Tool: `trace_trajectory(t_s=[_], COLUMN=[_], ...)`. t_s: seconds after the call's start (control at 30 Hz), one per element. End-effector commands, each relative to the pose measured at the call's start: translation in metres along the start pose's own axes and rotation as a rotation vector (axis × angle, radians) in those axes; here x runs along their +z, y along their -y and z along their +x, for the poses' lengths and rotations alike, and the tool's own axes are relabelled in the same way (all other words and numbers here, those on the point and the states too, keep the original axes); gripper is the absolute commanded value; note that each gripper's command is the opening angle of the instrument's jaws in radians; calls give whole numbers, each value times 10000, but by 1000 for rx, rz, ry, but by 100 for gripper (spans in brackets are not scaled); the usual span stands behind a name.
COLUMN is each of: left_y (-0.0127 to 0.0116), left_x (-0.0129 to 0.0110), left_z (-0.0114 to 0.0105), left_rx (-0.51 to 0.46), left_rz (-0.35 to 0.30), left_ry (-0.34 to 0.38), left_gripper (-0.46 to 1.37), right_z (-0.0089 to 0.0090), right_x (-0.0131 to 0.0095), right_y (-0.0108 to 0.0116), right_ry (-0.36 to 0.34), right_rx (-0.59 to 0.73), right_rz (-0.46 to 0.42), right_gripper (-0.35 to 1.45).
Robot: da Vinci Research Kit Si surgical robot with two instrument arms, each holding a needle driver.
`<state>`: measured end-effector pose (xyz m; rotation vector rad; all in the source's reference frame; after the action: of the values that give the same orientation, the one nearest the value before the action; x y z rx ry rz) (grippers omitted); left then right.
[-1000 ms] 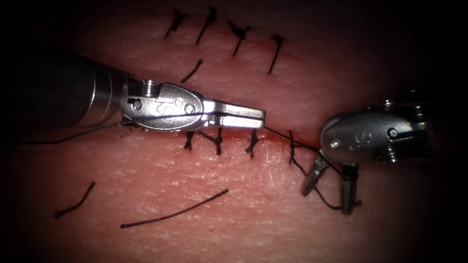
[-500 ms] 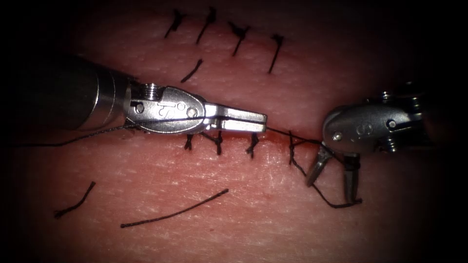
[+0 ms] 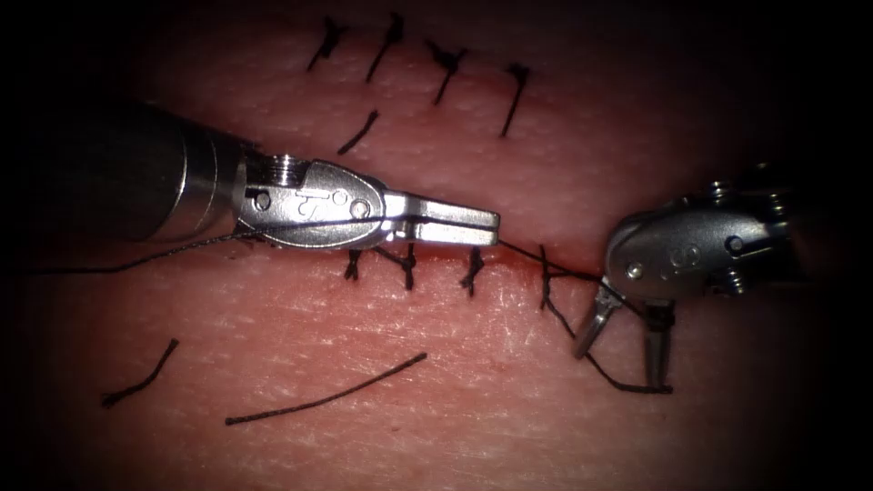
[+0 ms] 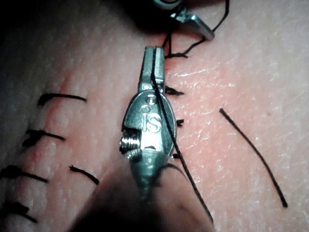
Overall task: Wound Closure
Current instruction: Grab the suture tail with the right jaws.
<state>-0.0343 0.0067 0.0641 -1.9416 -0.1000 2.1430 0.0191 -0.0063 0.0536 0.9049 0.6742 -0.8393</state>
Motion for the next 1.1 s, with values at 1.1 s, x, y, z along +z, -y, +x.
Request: trace_trajectory(t_s=[1.1], left_y=[20], left_x=[21], left_z=[4], left_rx=[-19], left_rz=[-2], left_ry=[-8], left_gripper=[-35], right_z=[14], right_x=[26], right_y=[7], right_ry=[-18], right_rx=[-83], right_rz=[-147], right_gripper=[99])
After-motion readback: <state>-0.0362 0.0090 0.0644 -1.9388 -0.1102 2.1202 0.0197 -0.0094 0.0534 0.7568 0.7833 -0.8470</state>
